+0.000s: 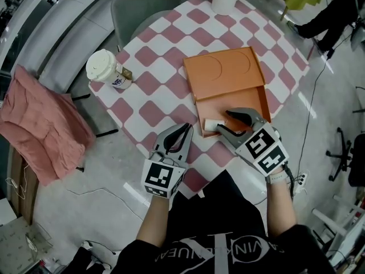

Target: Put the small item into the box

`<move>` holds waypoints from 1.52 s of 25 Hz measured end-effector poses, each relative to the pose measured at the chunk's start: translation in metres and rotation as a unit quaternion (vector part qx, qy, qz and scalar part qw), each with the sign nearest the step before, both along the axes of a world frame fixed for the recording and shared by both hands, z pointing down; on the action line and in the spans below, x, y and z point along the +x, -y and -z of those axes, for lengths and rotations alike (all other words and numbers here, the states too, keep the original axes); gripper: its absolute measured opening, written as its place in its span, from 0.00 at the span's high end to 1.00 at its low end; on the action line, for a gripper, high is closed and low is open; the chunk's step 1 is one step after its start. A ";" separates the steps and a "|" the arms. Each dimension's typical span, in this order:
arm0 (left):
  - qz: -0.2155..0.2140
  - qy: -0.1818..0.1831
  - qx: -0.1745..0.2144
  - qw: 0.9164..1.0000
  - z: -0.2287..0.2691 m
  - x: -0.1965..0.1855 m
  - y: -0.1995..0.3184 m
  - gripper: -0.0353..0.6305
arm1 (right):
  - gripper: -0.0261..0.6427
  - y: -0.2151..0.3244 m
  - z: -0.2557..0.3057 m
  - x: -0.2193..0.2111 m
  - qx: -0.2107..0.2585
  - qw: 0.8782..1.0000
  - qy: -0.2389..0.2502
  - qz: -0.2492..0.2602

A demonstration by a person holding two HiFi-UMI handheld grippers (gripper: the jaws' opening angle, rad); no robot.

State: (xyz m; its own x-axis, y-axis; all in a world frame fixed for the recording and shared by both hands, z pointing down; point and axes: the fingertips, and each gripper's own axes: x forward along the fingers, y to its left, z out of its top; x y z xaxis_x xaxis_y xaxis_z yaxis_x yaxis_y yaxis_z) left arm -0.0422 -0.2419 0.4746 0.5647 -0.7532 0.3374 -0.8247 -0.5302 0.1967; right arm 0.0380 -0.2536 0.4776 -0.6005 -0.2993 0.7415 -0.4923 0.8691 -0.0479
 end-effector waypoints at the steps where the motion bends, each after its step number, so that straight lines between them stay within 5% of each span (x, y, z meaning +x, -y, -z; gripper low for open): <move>1: -0.002 0.000 0.004 1.000 0.002 0.001 -0.001 0.91 | 0.72 0.001 0.004 0.002 0.007 1.000 0.007 -0.009; 7: -0.010 -0.010 0.013 1.000 0.015 0.005 -0.004 0.91 | 0.87 0.002 0.028 0.015 0.051 0.996 0.046 -0.065; 16: -0.009 -0.027 0.023 0.999 0.037 0.003 -0.007 0.91 | 0.95 -0.006 0.057 0.034 0.085 0.982 0.101 -0.132; 38: -0.017 -0.072 0.077 0.994 0.103 0.007 -0.024 0.91 | 0.95 -0.043 0.110 0.058 0.144 0.954 0.179 -0.194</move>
